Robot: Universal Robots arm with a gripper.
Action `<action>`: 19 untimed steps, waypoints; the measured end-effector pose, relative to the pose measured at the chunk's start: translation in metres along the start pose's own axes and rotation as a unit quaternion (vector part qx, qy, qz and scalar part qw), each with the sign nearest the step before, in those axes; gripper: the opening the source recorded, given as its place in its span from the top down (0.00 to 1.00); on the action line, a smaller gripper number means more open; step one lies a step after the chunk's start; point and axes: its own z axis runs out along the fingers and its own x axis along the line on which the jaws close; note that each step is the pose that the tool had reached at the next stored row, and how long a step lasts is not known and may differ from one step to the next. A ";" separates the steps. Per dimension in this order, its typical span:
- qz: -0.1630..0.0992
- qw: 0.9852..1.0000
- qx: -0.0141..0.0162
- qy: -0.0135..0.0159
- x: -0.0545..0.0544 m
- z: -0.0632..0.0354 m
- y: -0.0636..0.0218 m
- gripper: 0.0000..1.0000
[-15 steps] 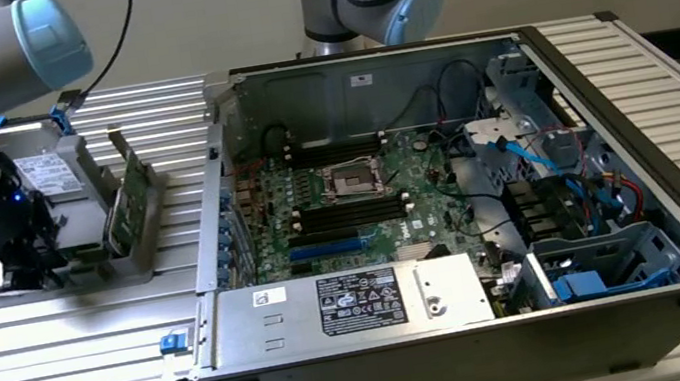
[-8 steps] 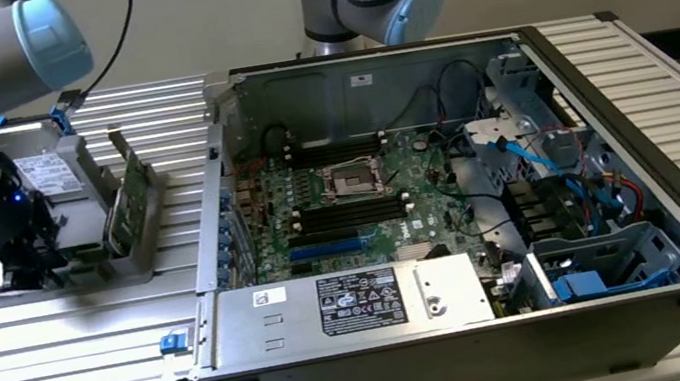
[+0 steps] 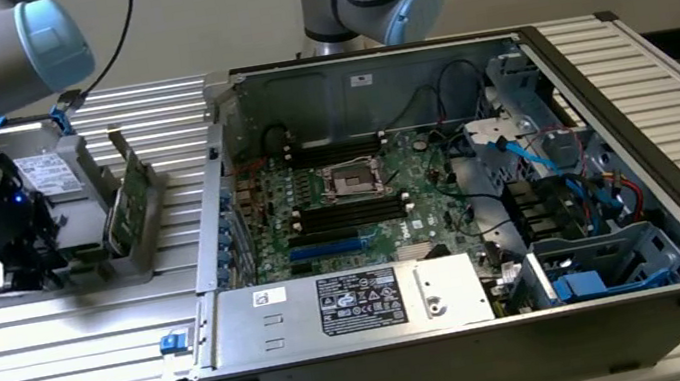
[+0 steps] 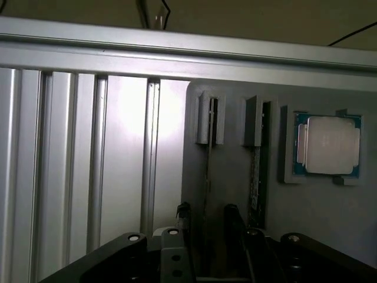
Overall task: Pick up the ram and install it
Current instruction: 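Pick up the ram and move it above insertion slot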
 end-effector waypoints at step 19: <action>0.001 1.000 -0.008 0.004 0.000 0.0041 -0.0003 0.86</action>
